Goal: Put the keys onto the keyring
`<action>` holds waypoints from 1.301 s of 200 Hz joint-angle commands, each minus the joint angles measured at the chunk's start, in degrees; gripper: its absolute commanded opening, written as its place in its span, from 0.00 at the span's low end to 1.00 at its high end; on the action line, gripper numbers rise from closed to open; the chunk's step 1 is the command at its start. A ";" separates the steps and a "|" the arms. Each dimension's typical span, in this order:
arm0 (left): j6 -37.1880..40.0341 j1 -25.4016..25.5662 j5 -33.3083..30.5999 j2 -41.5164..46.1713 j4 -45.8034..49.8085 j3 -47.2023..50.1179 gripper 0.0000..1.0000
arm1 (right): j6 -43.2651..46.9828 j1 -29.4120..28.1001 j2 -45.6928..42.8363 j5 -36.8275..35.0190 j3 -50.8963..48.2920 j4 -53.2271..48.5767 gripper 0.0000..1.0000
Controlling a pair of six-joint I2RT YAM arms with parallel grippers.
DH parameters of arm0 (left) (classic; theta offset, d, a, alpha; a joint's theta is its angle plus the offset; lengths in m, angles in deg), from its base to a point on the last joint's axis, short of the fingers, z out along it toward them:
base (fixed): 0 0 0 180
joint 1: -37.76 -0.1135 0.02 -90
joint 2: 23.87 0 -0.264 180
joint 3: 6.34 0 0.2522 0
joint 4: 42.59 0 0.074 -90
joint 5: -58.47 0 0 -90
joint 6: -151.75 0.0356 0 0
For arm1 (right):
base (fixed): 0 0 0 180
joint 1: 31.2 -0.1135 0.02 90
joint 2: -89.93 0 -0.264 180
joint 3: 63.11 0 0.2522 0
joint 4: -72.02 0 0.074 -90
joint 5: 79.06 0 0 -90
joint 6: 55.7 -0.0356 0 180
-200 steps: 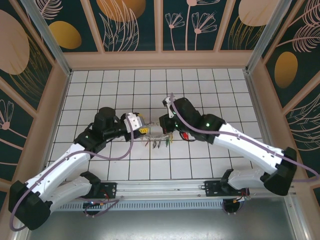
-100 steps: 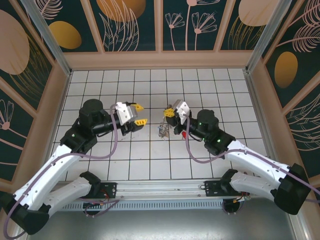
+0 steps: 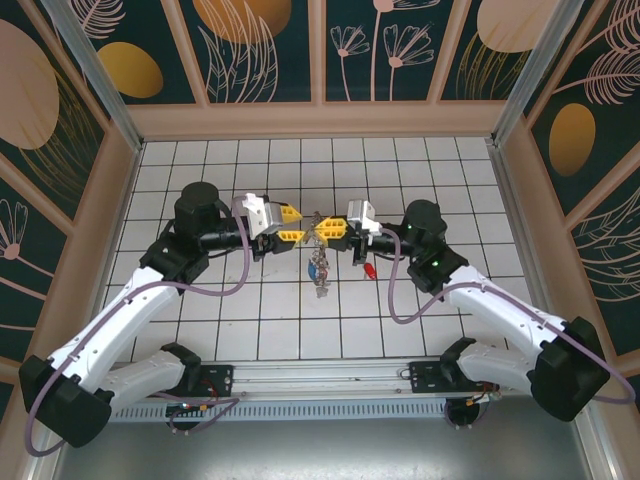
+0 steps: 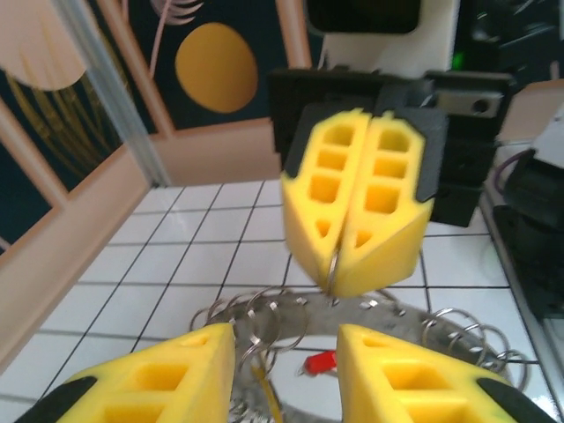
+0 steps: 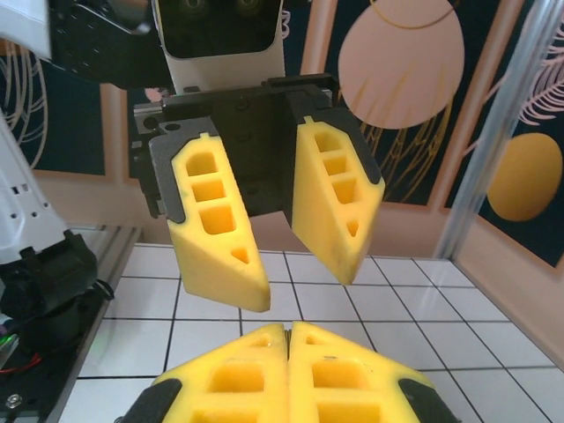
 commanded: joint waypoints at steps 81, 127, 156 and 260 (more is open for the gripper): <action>3.63 0.29 8.04 -1.45 -4.92 2.19 0.26 | 2.69 -2.18 2.50 6.38 6.73 0.98 0.00; 1.90 0.45 9.66 -1.56 -7.64 2.22 0.18 | 5.82 -3.49 3.29 5.75 8.33 -3.39 0.00; -0.58 0.46 11.96 -0.58 -12.54 3.77 0.25 | 7.54 -3.42 3.36 4.98 8.47 -6.35 0.00; -2.42 0.53 11.26 0.81 -19.00 6.62 0.00 | 14.65 -3.75 2.61 0.57 9.84 -17.42 0.00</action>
